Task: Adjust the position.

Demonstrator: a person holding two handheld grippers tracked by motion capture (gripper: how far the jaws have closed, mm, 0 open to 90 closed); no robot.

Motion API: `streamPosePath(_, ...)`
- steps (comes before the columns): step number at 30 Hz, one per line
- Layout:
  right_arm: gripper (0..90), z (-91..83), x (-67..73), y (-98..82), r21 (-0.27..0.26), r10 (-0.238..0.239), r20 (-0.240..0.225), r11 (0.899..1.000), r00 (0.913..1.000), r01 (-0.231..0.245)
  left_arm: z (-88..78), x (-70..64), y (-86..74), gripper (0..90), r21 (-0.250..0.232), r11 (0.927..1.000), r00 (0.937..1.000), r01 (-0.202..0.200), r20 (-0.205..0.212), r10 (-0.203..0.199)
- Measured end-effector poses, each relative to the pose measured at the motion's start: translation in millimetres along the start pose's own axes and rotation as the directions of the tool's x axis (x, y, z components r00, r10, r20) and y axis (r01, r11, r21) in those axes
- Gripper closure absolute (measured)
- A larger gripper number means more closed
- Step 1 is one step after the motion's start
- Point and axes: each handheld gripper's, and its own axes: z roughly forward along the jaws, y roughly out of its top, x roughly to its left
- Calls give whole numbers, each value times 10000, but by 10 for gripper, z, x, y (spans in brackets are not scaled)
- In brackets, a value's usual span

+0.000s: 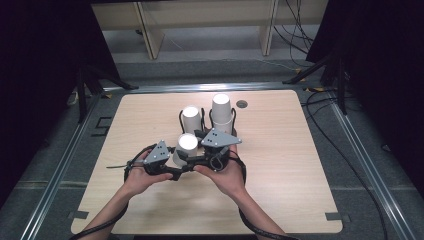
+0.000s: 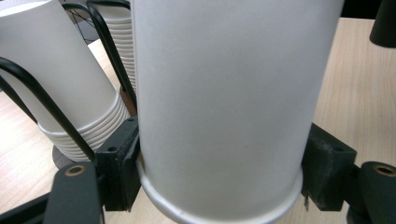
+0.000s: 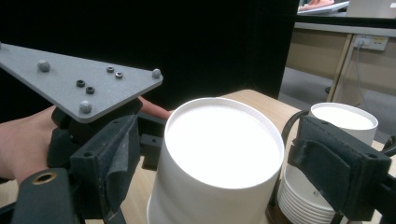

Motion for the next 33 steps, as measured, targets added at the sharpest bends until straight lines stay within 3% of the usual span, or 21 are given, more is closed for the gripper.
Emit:
streamPosePath(3, 153, -39, -23, 10, 53, -342, 68, 9994, 9994, 342, 2, 2, -4, 266, 7, 10000, 10000, 56, -15, -56)
streamPosePath(4, 153, -51, -14, 5, 4, -35, -26, 10000, 10000, 35, 0, 6, -4, 266, 18, 10000, 10000, 59, -18, -59)
streamPosePath(7, 153, -113, -28, 14, 82, -80, 114, 9999, 9999, 79, -26, 25, 5, 266, 252, 9997, 10000, -3, -24, 4)
streamPosePath(8, 153, -139, -48, 17, 37, -293, 191, 9996, 9994, 292, -32, 30, 7, 266, 296, 9996, 10000, -33, -60, 35)
streamPosePath(9, 153, -156, -41, 14, 62, -105, 153, 9999, 9998, 104, -41, 42, 13, 266, 353, 9994, 10000, -59, -39, 60)
streamPosePath(10, 153, -179, -65, 12, -79, -361, 215, 9993, 9991, 363, -47, 52, 15, 266, 341, 9994, 9999, -88, -71, 90)
streamPosePath(13, 153, -267, -77, -12, 66, -204, 282, 9998, 9994, 203, -72, 73, 28, 266, 372, 9993, 9999, -39, -103, 43)
streamPosePath(15, 153, -319, -97, -37, 118, -255, 304, 9996, 9992, 251, -98, 94, 44, 266, 538, 9984, 9996, -173, -223, 185)
streamPosePath(16, 153, -336, -121, -40, 126, -579, 365, 9983, 9977, 575, -103, 100, 50, 266, 569, 9982, 9997, -164, -193, 176)
streamPosePath(20, 153, -434, -144, -83, 491, -555, 402, 9974, 9976, 535, -129, 119, 78, 266, 794, 9964, 9993, -302, -207, 319)
streamPosePath(21, 153, -442, -158, -93, 419, -693, 428, 9968, 9967, 676, -141, 134, 87, 266, 996, 9939, 9986, -469, -188, 490)
streamPosePath(26, 158, -532, -205, -184, 987, -527, 492, 9940, 9974, 477, -158, 175, 114, 266, 1460, 9864, 9969, -760, -78, 780)
streamPosePath(28, 158, -543, -228, -214, 1056, -715, 575, 9923, 9958, 652, -159, 184, 129, 266, 1644, 9821, 9956, -915, -53, 936)
streamPosePath(29, 158, -545, -220, -231, 1167, -478, 507, 9923, 9976, 416, -163, 200, 145, 266, 1863, 9764, 9939, -1089, 13, 1105)
streamPosePath(30, 159, -538, -236, -255, 1082, -632, 434, 9924, 9971, 582, -174, 212, 162, 266, 2122, 9686, 9914, -1295, 99, 1304)
streamPosePath(31, 160, -549, -226, -271, 1246, -516, 579, 9912, 9970, 440, -172, 211, 170, 266, 2187, 9666, 9909, -1339, 138, 1341)
streamPosePath(32, 160, -545, -247, -282, 1229, -715, 486, 9903, 9963, 651, -175, 216, 179, 266, 2311, 9623, 9894, -1435, 113, 1448)
streamPosePath(33, 160, -559, -234, -292, 1433, -469, 506, 9889, 9976, 392, -177, 221, 193, 266, 2445, 9572, 9876, -1549, 142, 1562)
